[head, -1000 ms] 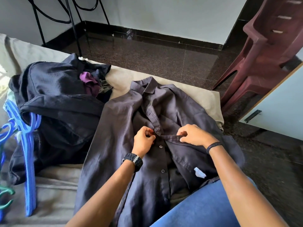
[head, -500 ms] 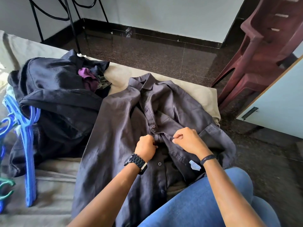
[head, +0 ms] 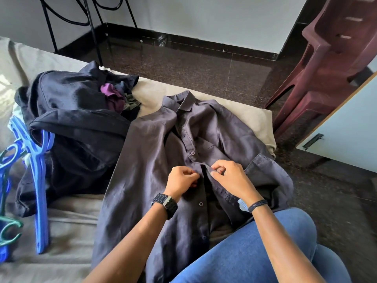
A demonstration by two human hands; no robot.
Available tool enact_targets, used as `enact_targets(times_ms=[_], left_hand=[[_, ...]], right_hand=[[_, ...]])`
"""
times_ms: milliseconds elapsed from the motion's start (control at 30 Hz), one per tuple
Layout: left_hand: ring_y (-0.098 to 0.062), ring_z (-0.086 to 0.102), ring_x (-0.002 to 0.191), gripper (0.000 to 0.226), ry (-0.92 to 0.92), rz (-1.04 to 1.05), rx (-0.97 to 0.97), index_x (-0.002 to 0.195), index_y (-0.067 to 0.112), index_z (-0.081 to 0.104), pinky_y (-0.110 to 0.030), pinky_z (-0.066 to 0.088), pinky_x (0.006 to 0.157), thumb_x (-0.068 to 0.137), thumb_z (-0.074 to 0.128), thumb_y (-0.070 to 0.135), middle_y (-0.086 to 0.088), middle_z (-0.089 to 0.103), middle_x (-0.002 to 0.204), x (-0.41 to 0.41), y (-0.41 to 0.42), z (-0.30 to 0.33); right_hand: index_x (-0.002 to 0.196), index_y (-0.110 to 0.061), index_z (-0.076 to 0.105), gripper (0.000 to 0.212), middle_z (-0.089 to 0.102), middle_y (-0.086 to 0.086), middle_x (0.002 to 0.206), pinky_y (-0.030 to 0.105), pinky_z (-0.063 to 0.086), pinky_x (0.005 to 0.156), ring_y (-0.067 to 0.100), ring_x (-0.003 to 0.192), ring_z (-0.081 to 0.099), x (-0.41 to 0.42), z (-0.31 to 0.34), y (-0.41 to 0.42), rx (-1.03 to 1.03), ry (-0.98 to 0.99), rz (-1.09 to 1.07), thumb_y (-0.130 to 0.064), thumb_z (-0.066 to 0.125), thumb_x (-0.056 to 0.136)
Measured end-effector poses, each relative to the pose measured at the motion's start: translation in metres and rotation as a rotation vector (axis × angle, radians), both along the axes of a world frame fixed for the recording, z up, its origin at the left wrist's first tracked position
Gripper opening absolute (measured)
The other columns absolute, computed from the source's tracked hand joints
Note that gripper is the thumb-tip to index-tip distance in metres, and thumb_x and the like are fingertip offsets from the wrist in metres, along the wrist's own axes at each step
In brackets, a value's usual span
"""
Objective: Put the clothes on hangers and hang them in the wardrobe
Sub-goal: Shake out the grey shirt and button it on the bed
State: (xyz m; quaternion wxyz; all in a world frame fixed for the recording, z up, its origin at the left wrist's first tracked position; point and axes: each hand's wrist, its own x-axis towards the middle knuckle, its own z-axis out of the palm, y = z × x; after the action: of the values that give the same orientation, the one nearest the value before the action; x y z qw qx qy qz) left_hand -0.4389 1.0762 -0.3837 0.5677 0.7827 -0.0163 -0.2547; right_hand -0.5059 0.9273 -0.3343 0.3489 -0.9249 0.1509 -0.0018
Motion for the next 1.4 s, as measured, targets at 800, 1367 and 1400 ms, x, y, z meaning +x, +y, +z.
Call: enact_targets(times_ms=[800, 1367, 1400], left_hand=[[-0.011, 0.064, 0.06, 0.012, 0.1, 0.147, -0.382, 0.076, 0.005, 0.066, -0.02, 0.056, 0.063, 0.085, 0.065, -0.003, -0.01, 0.067, 0.068, -0.026, -0.003, 0.015], [-0.013, 0.065, 0.068, 0.011, 0.125, 0.241, -0.45, 0.083, 0.004, 0.066, -0.022, 0.056, 0.069, 0.089, 0.06, -0.002, -0.009, 0.07, 0.075, -0.036, -0.004, 0.008], [-0.014, 0.065, 0.068, 0.011, 0.126, 0.248, -0.455, 0.082, 0.004, 0.067, -0.023, 0.057, 0.069, 0.089, 0.06, -0.002, -0.009, 0.07, 0.075, -0.037, -0.003, 0.008]], right_hand=[[0.081, -0.016, 0.071, 0.002, 0.066, -0.012, 0.067, 0.008, 0.046, 0.061, 0.003, 0.067, 0.065, -0.008, -0.016, 0.038, 0.207, -0.184, -0.231, -0.016, 0.07, 0.083], [0.084, -0.011, 0.074, 0.009, 0.072, -0.005, 0.071, 0.017, 0.052, 0.067, 0.003, 0.067, 0.066, -0.009, -0.014, 0.035, 0.161, -0.149, -0.156, -0.016, 0.067, 0.085], [0.084, -0.011, 0.075, 0.01, 0.072, -0.003, 0.072, 0.019, 0.053, 0.068, 0.005, 0.068, 0.067, -0.01, -0.014, 0.034, 0.139, -0.147, -0.133, -0.017, 0.067, 0.085]])
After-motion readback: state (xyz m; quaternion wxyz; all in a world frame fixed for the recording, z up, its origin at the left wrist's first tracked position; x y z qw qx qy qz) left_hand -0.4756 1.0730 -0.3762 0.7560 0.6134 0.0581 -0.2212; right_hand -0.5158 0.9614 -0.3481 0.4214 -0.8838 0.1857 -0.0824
